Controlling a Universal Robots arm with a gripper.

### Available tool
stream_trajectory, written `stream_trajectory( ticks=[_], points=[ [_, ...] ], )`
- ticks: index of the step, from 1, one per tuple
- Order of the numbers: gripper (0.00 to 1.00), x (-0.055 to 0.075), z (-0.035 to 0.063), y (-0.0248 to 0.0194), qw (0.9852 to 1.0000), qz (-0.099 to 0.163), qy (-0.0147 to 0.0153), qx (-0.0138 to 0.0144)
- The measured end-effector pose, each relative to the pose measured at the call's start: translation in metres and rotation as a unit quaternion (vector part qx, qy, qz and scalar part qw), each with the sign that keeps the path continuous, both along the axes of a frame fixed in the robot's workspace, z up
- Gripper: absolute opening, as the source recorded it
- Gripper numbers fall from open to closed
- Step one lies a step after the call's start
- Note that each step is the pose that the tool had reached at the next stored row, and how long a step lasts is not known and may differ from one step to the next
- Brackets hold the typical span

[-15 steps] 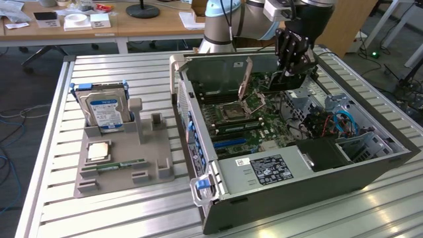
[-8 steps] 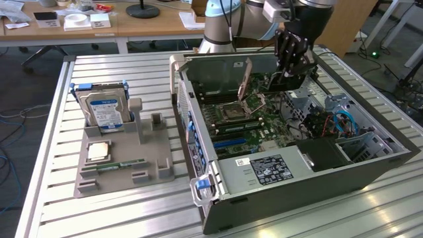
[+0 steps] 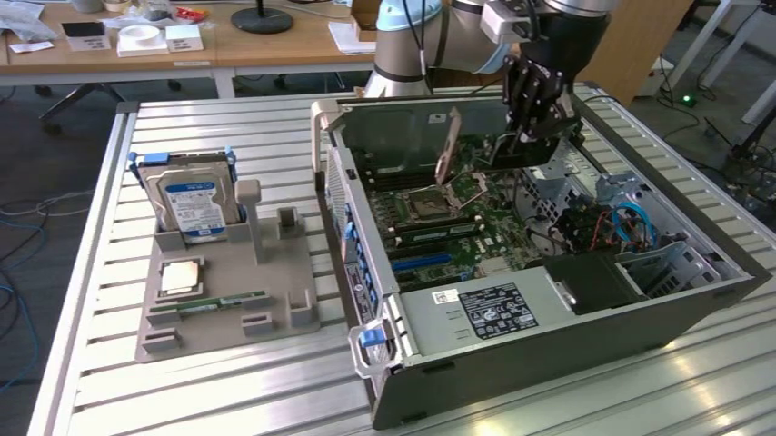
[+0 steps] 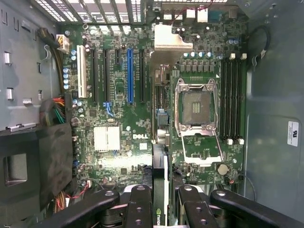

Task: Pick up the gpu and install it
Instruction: 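Insert the gpu into the slot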

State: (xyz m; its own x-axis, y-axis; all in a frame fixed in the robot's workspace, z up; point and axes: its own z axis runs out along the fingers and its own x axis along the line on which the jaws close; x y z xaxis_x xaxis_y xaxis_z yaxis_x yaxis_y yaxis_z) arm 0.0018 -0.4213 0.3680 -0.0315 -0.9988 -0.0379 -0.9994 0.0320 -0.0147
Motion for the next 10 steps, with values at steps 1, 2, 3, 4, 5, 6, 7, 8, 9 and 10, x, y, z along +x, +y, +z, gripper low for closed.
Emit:
stream_trajectory(
  ticks=[1,2,3,4,5,6,7,8,9,10],
  points=[
    [0.26,-0.0003,-0.0007,0.0,1.0,0.0,0.0001,-0.0002],
    [0.26,-0.0007,-0.0015,0.0,1.0,0.0,0.0001,-0.0002],
    [0.26,-0.0011,-0.0023,0.0,1.0,0.0,0.0001,-0.0002],
    [0.26,-0.0015,-0.003,0.0,1.0,0.0,0.0001,-0.0002],
    [0.26,-0.0019,-0.0037,0.0,1.0,0.0,0.0001,-0.0002],
    [0.26,-0.0025,-0.0044,0.0,1.0,0.0,0.0001,-0.0002],
    [0.26,-0.0031,-0.0053,0.0,1.0,0.0,0.0001,-0.0002],
    [0.26,-0.0035,-0.0057,0.0,1.0,0.0,0.0001,-0.0002],
    [0.26,-0.0039,-0.0058,0.0,1.0,0.0,0.0001,-0.0003],
    [0.26,-0.0044,-0.0061,0.0,1.0,0.0,0.0001,-0.0003]
  ],
)
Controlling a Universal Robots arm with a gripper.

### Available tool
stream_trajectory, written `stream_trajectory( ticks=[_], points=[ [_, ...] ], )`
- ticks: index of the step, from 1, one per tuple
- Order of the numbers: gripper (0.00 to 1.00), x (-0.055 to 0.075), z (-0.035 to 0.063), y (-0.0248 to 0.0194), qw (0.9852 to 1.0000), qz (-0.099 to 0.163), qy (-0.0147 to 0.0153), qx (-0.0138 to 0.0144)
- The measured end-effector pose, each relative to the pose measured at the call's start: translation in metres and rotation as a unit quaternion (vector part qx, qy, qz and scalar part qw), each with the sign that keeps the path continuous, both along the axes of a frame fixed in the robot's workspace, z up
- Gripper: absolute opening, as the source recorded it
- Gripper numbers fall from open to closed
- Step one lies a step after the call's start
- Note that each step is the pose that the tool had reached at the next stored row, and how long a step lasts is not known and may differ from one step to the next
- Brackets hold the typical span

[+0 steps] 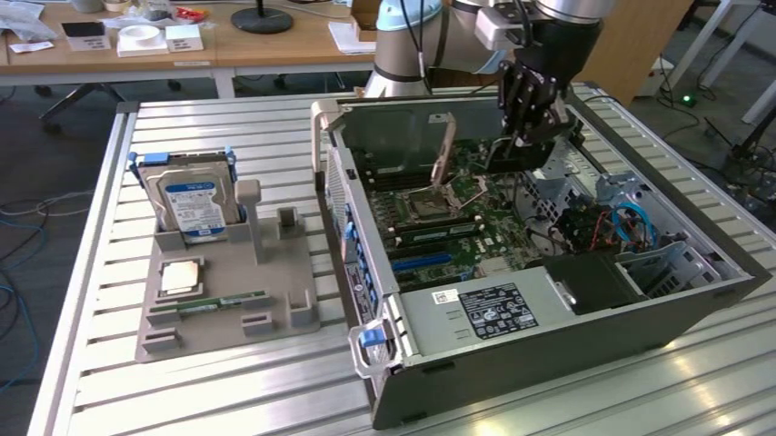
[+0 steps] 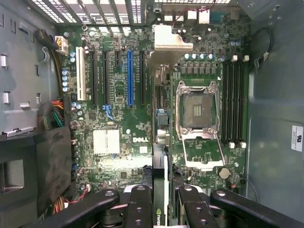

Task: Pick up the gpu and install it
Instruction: 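Insert the gpu into the slot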

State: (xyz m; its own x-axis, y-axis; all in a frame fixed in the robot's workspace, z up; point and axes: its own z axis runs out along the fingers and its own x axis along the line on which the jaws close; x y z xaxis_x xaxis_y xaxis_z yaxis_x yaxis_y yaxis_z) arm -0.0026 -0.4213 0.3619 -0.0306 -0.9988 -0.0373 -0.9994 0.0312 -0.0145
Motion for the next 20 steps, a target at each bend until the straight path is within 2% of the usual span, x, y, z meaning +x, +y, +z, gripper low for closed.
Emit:
stream_trajectory(
  ticks=[2,6,20],
  points=[
    [0.26,-0.001,-0.0003,-0.0013,1.0,0.0,0.0,0.0001],
    [0.26,-0.002,-0.0005,-0.0078,1.0,0.001,0.0,0.0001],
    [0.26,-0.012,-0.0083,-0.0175,1.0,0.004,0.0,0.0001]
  ],
)
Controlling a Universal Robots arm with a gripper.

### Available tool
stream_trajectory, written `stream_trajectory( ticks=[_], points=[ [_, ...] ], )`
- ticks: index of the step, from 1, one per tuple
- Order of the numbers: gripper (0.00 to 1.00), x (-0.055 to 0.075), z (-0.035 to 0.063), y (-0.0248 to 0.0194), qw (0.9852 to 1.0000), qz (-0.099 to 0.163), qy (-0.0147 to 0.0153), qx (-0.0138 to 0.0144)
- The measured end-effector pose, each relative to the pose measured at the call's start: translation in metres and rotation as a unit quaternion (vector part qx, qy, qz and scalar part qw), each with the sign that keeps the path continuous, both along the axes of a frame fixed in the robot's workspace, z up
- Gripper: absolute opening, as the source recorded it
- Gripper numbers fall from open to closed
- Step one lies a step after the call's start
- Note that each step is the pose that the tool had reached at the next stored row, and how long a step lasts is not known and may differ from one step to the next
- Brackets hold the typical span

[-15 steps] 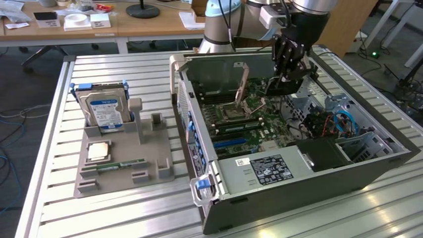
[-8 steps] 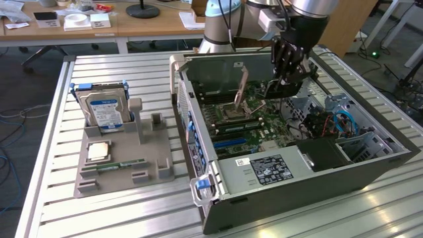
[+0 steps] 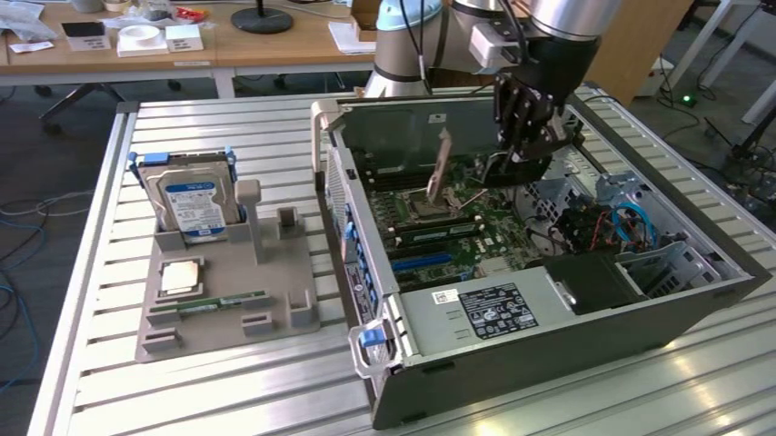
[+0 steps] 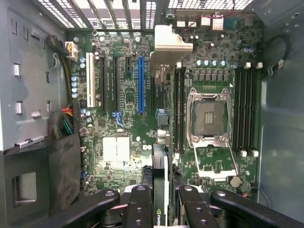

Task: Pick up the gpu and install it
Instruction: 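Insert the gpu into the slot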

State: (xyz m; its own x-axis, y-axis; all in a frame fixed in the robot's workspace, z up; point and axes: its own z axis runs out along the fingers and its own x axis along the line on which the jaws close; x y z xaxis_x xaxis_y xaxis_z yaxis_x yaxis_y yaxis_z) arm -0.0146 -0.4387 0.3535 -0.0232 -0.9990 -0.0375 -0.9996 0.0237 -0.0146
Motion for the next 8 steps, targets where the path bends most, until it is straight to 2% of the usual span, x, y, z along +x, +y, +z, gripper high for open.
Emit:
stream_trajectory(
  ticks=[8],
  points=[
    [0.26,-0.0091,-0.0042,-0.0013,1.0,0.001,0.0,0.0]
  ],
)
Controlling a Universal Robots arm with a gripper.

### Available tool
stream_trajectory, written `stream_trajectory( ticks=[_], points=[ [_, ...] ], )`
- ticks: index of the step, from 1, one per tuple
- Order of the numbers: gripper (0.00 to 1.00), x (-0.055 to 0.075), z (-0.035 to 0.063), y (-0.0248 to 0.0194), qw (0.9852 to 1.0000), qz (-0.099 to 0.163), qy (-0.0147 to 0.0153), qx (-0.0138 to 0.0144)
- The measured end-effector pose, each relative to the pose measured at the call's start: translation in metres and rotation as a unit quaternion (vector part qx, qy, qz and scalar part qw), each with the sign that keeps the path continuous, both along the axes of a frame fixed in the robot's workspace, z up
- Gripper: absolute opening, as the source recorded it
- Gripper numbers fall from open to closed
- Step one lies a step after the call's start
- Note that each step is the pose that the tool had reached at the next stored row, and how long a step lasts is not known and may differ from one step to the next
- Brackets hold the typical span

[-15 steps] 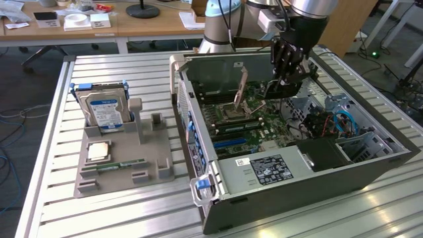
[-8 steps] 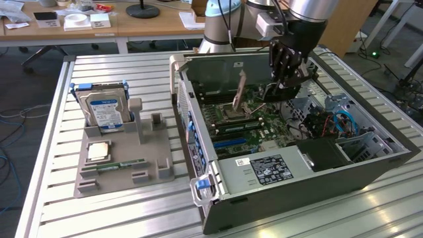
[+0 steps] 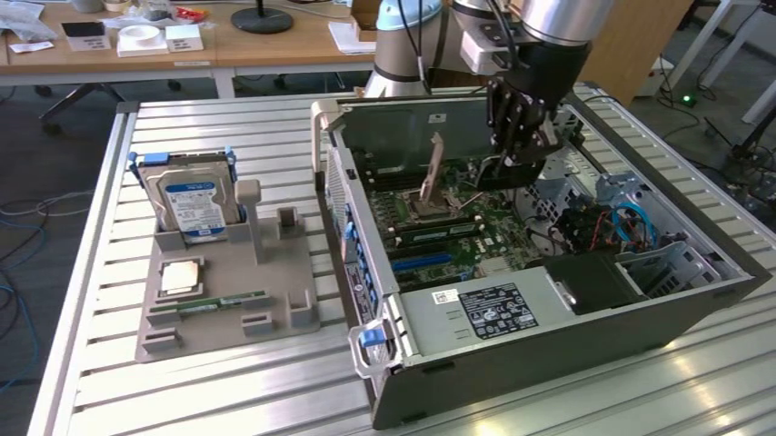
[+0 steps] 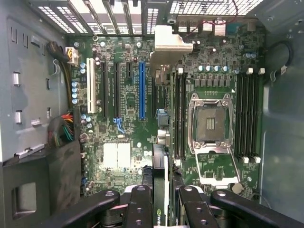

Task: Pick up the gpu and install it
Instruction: 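Insert the gpu into the slot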

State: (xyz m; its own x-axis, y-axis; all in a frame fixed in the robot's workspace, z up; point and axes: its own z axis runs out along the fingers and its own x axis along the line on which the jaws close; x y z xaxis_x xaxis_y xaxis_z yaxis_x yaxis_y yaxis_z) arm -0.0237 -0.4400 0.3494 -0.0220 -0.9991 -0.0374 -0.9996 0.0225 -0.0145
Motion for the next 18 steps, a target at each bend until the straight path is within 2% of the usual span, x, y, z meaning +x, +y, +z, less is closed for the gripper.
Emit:
stream_trajectory(
  ticks=[10,18],
  points=[
    [0.26,-0.0023,-0.0024,-0.0004,1.0,0.0,0.0,-0.0003],
    [0.26,-0.0033,-0.0107,-0.0004,1.0,0.0,0.0,-0.0003]
  ],
)
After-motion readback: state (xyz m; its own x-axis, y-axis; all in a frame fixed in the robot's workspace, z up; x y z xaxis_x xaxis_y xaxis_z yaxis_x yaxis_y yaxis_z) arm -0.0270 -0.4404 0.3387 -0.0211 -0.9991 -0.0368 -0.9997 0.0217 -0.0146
